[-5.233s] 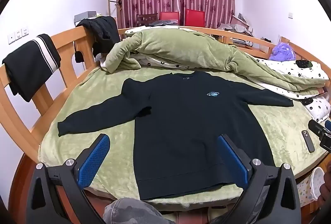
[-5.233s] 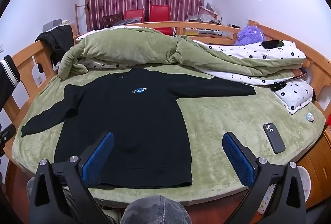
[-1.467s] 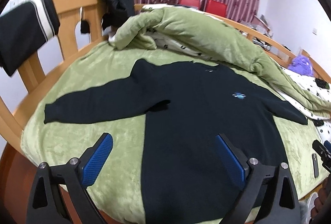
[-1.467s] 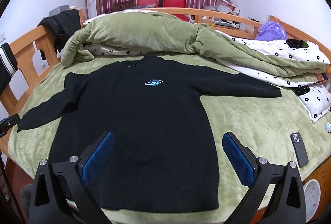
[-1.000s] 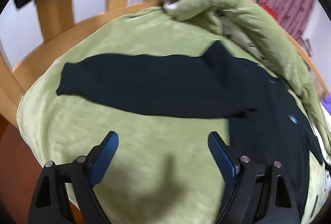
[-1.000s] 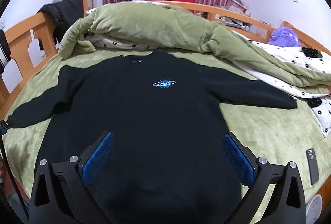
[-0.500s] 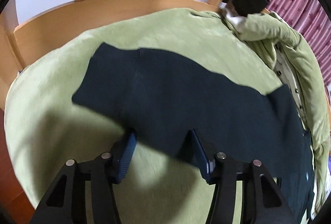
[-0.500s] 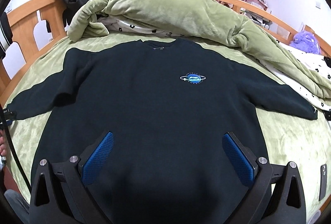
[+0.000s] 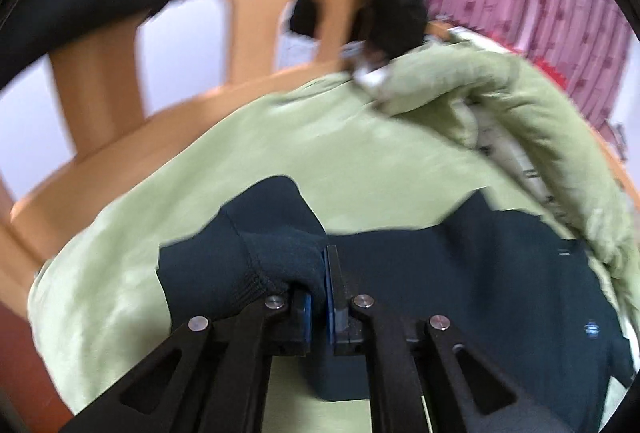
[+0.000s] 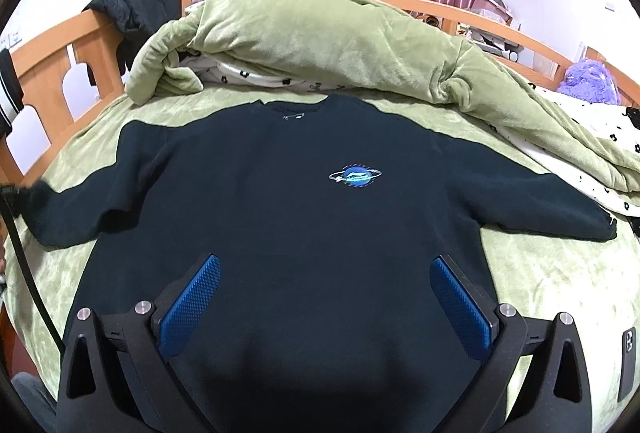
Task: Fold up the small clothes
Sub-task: 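Reach the left tool to a sleeve cuff and close on it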
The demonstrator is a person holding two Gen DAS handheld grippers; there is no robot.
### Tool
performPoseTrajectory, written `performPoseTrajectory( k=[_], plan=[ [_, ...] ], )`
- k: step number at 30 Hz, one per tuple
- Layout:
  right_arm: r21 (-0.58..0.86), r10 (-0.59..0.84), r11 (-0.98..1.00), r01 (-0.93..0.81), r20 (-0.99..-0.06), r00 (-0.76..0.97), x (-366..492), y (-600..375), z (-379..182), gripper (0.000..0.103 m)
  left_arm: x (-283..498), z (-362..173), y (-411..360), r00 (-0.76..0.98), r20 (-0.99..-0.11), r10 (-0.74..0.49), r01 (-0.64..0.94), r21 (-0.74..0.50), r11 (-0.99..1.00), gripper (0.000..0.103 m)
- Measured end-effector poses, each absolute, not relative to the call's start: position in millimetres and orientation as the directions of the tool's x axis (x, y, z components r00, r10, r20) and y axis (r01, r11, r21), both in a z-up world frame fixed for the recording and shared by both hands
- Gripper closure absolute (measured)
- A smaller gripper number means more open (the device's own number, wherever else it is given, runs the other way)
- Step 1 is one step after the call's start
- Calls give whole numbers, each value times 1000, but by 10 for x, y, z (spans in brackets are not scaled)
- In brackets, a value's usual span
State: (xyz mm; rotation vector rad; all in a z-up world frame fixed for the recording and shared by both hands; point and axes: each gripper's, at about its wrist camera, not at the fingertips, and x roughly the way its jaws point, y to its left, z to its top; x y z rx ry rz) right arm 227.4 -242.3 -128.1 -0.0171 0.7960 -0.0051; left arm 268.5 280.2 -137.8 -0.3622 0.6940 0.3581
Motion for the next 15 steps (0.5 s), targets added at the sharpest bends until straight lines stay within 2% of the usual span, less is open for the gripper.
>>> performPoseTrajectory(
  k=[8,12,15],
  plan=[
    [20,-21,999,46,-668,744,2207,-3137,-1040,3,3129,-730,1435,787,-610,94,-252,-179,951,97],
    [49,-53,992,114,-661,749,2135,-3636,-1096,3,3329,-628,690,799,-601,18,-162,-187,969,97],
    [102,-50,981,166,-691,721,2126,-4037,-1234,4,3468,-613,44,797,-602,-43,-87,-186,979,97]
  ],
)
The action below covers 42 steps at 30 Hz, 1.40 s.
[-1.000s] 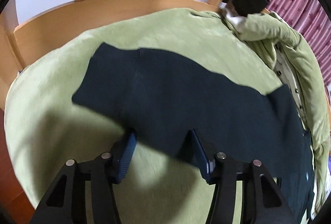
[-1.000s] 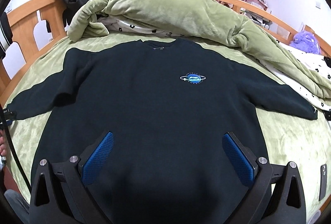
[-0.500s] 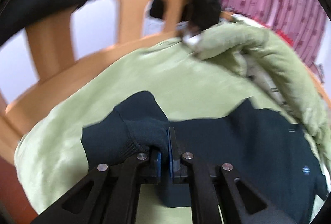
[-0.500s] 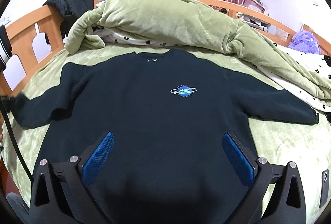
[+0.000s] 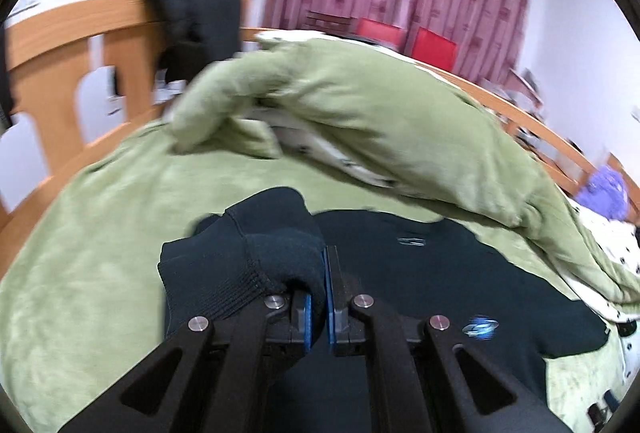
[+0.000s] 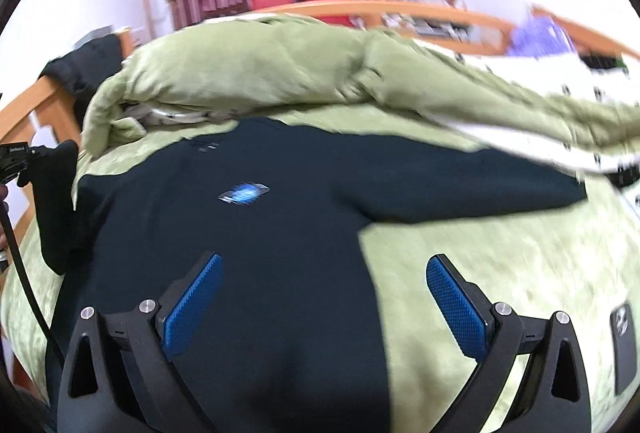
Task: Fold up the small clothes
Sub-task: 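Reach the left tool to a sleeve cuff and close on it, then carry the sleeve across the sweatshirt body and open the left tool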
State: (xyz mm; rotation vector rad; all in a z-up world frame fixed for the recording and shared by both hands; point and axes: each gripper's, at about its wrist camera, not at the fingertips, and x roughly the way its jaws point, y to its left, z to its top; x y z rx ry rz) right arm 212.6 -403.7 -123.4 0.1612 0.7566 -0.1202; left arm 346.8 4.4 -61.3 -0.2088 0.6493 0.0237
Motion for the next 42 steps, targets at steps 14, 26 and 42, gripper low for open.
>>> performPoseTrajectory(
  k=[14,26,42],
  plan=[
    [108,-94,964,244,-718,689,2148,-4653,-1559,7,3837,-1100,-2078,700,-639,-320,202,-252,946,97],
    [69,-100,974,216,-725,681,2209,-4493,-1582,7,3821,-1450,-2406,583,-707,-401,236,-325,916,63],
    [114,-12,984,134,-715,699,2409,-3797,-1344,9,3224,-1196,-524,665,-718,-206,26,-253,967,22]
  ],
)
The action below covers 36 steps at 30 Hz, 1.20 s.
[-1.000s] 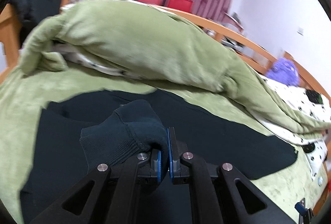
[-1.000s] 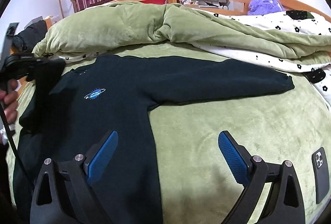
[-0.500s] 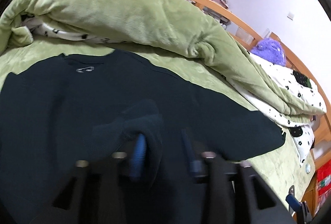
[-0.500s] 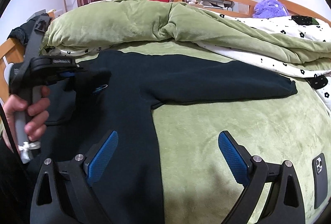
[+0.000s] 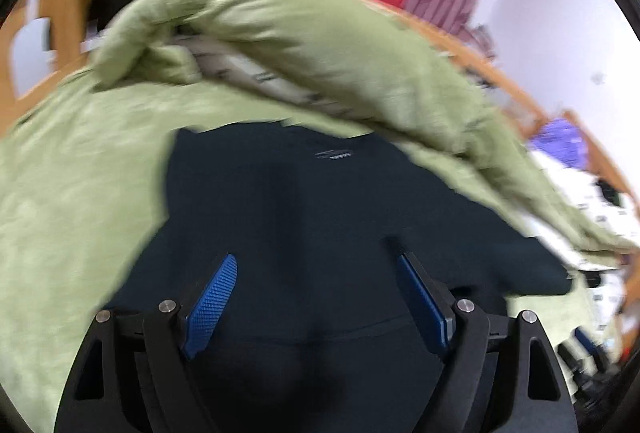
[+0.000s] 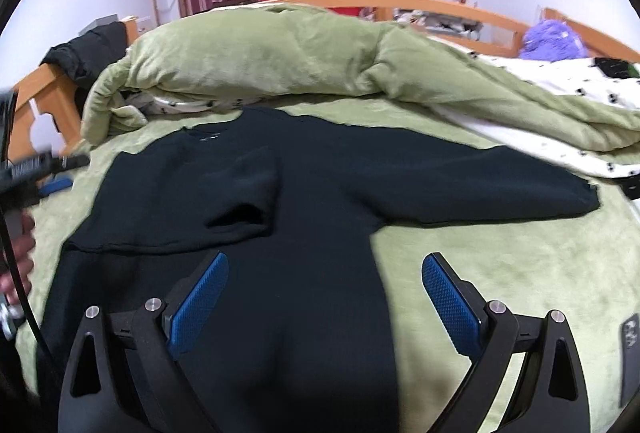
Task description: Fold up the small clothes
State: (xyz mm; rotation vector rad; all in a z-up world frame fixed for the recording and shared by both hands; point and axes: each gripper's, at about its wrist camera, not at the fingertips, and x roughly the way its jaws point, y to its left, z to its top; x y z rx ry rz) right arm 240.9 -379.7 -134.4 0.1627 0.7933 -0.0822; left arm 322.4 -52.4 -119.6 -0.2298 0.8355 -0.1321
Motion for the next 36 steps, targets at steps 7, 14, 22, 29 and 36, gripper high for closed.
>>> performPoseTrajectory(
  k=[7,14,22,29,36],
  plan=[
    [34,43,999,-25,-764,643,3029,-3245,-1599,47,3197,-1620,81,621,-781,-61,-80,-141,987,22],
    [-121,-10,982,-146,-803,596,3625,-2900,-2014,52,3400,-1951,285,610,-792,13,-87,-51,995,22],
    [-56,0,996,-74,-800,600,3961,-3012,-2228,55,3392,-2041,306,631,-774,46,-86,-11,996,22],
    [146,57,985,92,-780,623,3907,-3708,-2239,57,3407,-2111,351,622,-782,40,-90,-21,996,22],
    [213,120,974,73,-765,632,3816,-3892,-2235,56,3381,-2092,323,644,-763,48,-92,-15,996,22]
  ],
)
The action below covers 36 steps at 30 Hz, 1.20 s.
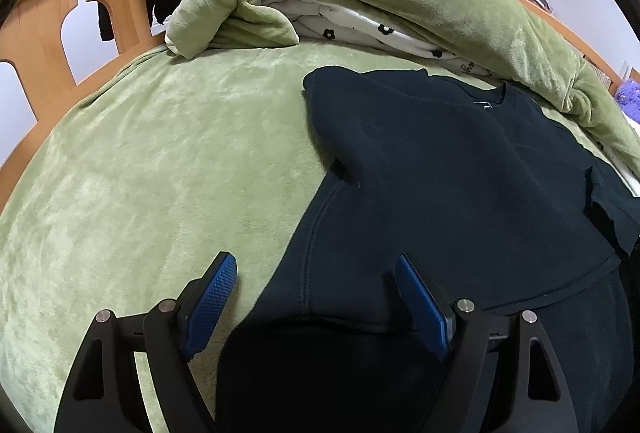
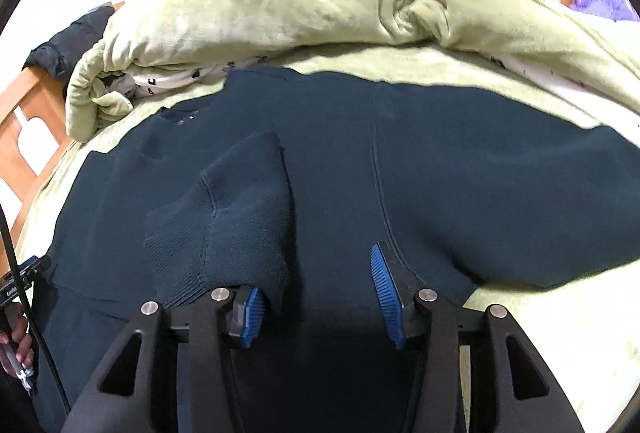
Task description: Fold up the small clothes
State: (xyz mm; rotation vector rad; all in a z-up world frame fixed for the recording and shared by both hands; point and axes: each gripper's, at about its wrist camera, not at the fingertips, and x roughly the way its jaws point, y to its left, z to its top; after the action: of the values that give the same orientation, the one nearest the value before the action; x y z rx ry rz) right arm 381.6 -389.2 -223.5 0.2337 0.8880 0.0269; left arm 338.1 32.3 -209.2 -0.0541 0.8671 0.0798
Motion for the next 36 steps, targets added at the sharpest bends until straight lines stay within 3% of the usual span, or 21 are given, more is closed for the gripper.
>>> performPoseTrajectory(
  k=[4,11,21,28,29,30,32,36],
  plan=[
    [256,155,965,53,-723,673,3761,-3966,-2142,56,3400,-2132,291,642,-764,60,-87,5,996,22],
    [217,131,974,69,-783,608,3760,-4083,-2254,52,3445,-2259,254,610,-789,71,-85,24,996,22],
    [-159,-44,981,-112,-742,669,3573,-3348,-2093,53,3434,-2241,262,612,-788,70,-87,20,996,22],
    [-339,-126,924,-178,-709,694,3590,-2832,-2165,53,3448,-2241,260,611,-789,66,-86,17,996,22],
    [-366,-150,914,-175,-706,692,3627,-2777,-2211,56,3447,-2241,262,611,-789,65,-86,16,996,22],
    [-377,-167,911,-166,-707,687,3661,-2755,-2243,76,3445,-2241,259,611,-789,64,-86,14,996,22],
    [-361,-177,923,-137,-712,680,3720,-2785,-2249,96,3444,-2237,267,611,-789,59,-86,9,996,22],
    [-121,-66,992,-30,-716,695,3802,-3215,-2006,98,3444,-2240,270,611,-790,54,-86,2,996,22]
  ],
)
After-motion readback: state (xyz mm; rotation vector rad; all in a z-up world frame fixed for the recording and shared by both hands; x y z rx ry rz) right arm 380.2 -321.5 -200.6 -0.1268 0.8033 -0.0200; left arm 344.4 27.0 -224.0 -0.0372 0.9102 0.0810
